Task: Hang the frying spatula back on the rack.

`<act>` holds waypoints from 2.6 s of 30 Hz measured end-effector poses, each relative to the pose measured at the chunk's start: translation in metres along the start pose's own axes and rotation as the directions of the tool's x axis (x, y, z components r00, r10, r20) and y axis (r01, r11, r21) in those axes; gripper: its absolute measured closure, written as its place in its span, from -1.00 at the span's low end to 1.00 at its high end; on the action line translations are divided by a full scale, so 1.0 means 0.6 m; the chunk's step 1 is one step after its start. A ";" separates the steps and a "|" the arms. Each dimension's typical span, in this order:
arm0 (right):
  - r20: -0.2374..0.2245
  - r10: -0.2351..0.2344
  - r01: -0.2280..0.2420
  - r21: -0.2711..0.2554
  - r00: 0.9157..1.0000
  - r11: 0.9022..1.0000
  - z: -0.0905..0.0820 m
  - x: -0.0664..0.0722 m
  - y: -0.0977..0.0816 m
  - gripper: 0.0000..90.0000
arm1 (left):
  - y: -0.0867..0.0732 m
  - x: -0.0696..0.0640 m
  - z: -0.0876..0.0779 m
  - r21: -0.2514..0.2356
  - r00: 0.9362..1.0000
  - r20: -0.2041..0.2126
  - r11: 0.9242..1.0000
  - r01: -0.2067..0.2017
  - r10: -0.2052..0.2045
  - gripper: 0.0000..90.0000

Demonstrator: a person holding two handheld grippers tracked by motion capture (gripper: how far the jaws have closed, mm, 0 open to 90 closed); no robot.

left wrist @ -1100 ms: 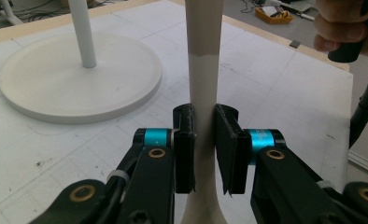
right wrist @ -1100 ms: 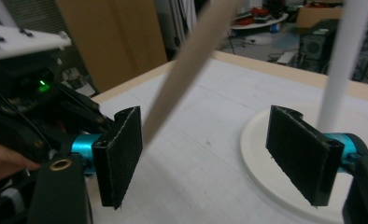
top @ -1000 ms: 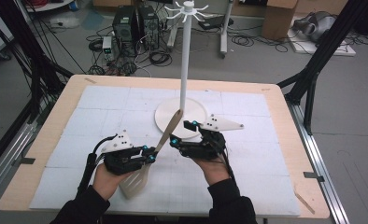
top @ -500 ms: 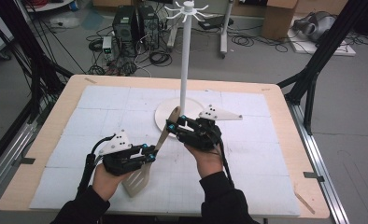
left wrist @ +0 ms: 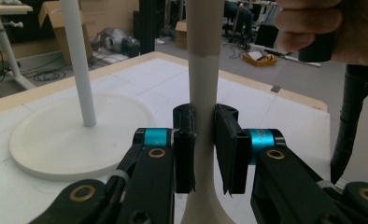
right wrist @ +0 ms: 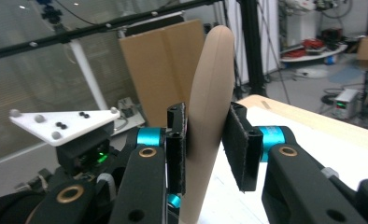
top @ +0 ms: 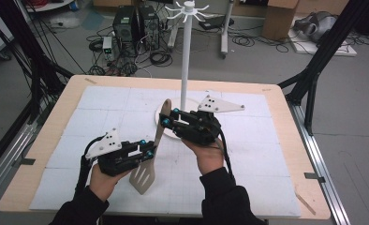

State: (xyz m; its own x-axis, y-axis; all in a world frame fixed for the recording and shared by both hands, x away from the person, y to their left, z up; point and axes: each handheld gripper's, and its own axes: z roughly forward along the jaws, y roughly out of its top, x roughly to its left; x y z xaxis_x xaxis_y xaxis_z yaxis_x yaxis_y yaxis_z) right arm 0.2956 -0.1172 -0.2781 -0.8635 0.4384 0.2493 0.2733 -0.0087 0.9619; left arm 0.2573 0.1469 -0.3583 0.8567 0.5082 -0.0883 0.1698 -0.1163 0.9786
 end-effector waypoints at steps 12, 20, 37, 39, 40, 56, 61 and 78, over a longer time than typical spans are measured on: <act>-0.102 -0.048 0.047 -0.013 0.994 0.999 -0.018 -0.012 0.039 0.63 | 0.005 0.041 -0.030 -0.050 0.997 -0.022 0.997 0.066 -0.067 0.27; -0.083 -0.088 0.089 0.009 0.993 0.996 -0.029 -0.027 0.092 0.62 | -0.008 0.074 -0.065 -0.062 0.990 -0.111 0.994 0.086 -0.092 -0.34; -0.057 -0.130 0.134 0.065 0.990 0.989 0.002 -0.078 0.182 0.62 | -0.043 0.089 -0.097 -0.044 0.974 -0.204 0.995 0.091 -0.098 -0.55; -0.063 -0.127 0.131 0.063 0.990 0.989 0.004 -0.088 0.192 0.62 | -0.043 0.089 -0.097 -0.042 0.974 -0.205 0.995 0.090 -0.097 -0.55; -0.059 -0.122 0.125 0.062 0.991 0.990 0.003 -0.094 0.197 0.62 | -0.043 0.089 -0.097 -0.039 0.974 -0.206 0.995 0.087 -0.094 -0.54; -0.078 -0.130 0.134 0.061 0.989 0.989 0.010 -0.137 0.253 0.62 | -0.047 0.086 -0.092 -0.022 0.976 -0.202 0.996 0.083 -0.086 -0.53; -0.069 -0.123 0.128 0.063 0.990 0.990 0.013 -0.147 0.268 0.62 | -0.047 0.086 -0.093 -0.023 0.976 -0.197 0.996 0.089 -0.091 -0.53; -0.029 -0.088 0.089 0.058 0.996 0.994 0.027 -0.182 0.265 0.62 | -0.049 0.090 -0.098 -0.034 0.974 -0.205 0.995 0.097 -0.102 -0.52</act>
State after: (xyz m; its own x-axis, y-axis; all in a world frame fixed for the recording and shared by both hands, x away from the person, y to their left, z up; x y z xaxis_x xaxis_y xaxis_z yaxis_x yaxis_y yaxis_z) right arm 0.4403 -0.1519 -0.1539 -0.8962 0.4110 0.1672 0.2192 0.0825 0.9722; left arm 0.2698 0.2277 -0.3807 0.7171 0.6812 -0.1477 0.2352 -0.0370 0.9713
